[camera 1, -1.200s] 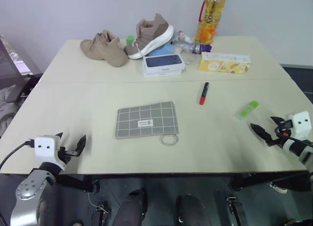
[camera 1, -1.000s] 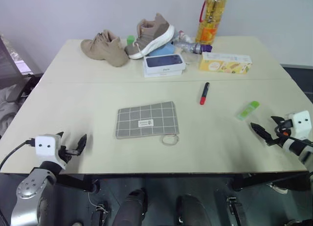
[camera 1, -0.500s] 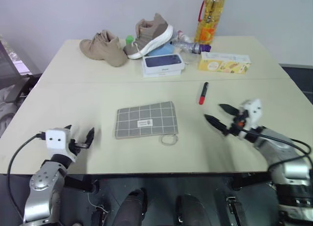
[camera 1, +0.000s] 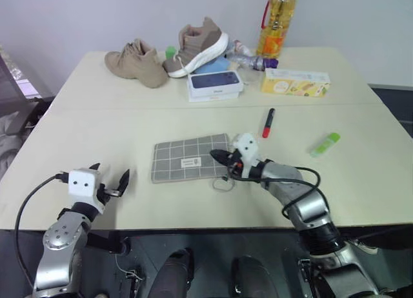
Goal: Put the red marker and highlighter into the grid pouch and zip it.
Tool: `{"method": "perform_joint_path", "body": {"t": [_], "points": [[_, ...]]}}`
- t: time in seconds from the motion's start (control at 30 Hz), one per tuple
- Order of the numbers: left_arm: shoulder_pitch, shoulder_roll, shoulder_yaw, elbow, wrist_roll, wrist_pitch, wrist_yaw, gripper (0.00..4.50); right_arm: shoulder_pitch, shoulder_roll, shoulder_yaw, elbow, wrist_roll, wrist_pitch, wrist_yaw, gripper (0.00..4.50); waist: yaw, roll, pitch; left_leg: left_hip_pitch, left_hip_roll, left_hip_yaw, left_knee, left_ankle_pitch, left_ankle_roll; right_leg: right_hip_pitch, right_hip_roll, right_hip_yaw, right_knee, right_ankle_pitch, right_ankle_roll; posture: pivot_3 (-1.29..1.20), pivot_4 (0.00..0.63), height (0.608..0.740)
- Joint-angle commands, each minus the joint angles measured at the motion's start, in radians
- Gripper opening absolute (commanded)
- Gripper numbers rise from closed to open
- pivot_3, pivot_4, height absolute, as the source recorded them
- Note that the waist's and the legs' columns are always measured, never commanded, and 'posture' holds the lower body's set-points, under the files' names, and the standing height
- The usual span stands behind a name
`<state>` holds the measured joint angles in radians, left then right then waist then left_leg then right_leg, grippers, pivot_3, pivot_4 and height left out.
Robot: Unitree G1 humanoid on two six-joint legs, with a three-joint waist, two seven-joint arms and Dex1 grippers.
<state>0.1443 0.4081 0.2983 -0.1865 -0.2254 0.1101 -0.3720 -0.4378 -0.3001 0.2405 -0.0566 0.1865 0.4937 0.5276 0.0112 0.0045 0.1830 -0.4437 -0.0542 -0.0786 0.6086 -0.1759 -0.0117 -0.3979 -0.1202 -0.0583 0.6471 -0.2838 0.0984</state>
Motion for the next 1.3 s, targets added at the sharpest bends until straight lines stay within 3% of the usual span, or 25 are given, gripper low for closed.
{"method": "perform_joint_path", "body": {"t": [0.03, 0.2, 0.4, 0.6, 0.9, 1.0, 1.23, 1.3], "points": [[0.011, 0.042, 0.022, -0.001, 0.022, -0.062, -0.030, 4.50, -0.026, 0.038, -0.032, 0.048, -0.026, 0.056, -0.078, 0.10, 0.002, 0.000, 0.000, 0.000, 0.000, 0.000, 0.000, 0.000, 0.000, 0.000, 0.000, 0.000, 0.000, 0.000, 0.000, 0.00, 0.150, 0.738], [0.003, 0.140, 0.010, 0.071, 0.073, -0.175, -0.112, 4.50, -0.018, 0.038, -0.035, 0.095, -0.027, 0.117, -0.075, 0.10, 0.001, -0.001, -0.001, 0.000, 0.000, 0.000, -0.001, 0.000, 0.000, 0.000, 0.000, 0.001, 0.000, 0.000, 0.000, 0.00, 0.150, 0.738], [-0.149, 0.284, -0.150, 0.306, 0.261, -0.498, -0.210, 4.50, -0.017, 0.059, -0.041, 0.101, -0.011, 0.123, -0.064, 0.10, 0.004, -0.001, -0.001, 0.001, 0.000, 0.000, -0.002, 0.000, 0.000, 0.000, 0.001, 0.001, 0.000, 0.000, -0.001, 0.00, 0.150, 0.738], [-0.362, 0.294, -0.312, 0.579, 0.354, -0.816, -0.267, 4.50, -0.022, 0.063, -0.028, 0.110, -0.029, 0.113, -0.061, 0.10, 0.000, -0.001, -0.001, 0.001, -0.001, 0.000, -0.002, 0.001, 0.002, -0.002, 0.001, 0.001, 0.000, 0.003, 0.002, 0.00, 0.150, 0.738], [-0.572, 0.289, -0.441, 0.895, 0.389, -1.151, -0.323, 4.50, -0.003, 0.057, -0.034, 0.089, -0.042, 0.111, -0.068, 0.10, 0.001, -0.002, -0.002, 0.002, -0.001, 0.000, -0.002, 0.002, 0.003, -0.001, 0.002, 0.001, 0.002, 0.005, 0.006, 0.00, 0.150, 0.738], [-0.628, 0.288, -0.473, 0.988, 0.403, -1.231, -0.334, 3.74, 0.001, 0.057, -0.028, 0.083, -0.050, 0.108, -0.073, 0.00, 0.001, -0.002, -0.002, 0.002, -0.001, 0.000, -0.001, 0.002, 0.003, 0.000, 0.002, 0.001, 0.002, 0.005, 0.007, 0.00, 0.150, 0.738], [-0.712, 0.270, -0.491, 1.100, 0.409, -1.312, -0.306, 0.22, 0.007, 0.059, -0.027, 0.073, -0.058, 0.108, -0.070, 0.00, 0.001, -0.002, -0.002, 0.003, -0.001, 0.000, -0.001, 0.002, 0.003, 0.002, 0.002, 0.001, 0.002, 0.006, 0.009, 0.00, 0.150, 0.738], [-0.713, 0.266, -0.492, 1.108, 0.398, -1.321, -0.306, 0.04, 0.008, 0.061, -0.029, 0.068, -0.056, 0.109, -0.070, 0.00, -0.001, -0.002, -0.002, 0.003, -0.001, 0.000, 0.000, 0.002, 0.003, 0.003, 0.002, 0.001, 0.002, 0.006, 0.009, 0.00, 0.150, 0.738]]}}
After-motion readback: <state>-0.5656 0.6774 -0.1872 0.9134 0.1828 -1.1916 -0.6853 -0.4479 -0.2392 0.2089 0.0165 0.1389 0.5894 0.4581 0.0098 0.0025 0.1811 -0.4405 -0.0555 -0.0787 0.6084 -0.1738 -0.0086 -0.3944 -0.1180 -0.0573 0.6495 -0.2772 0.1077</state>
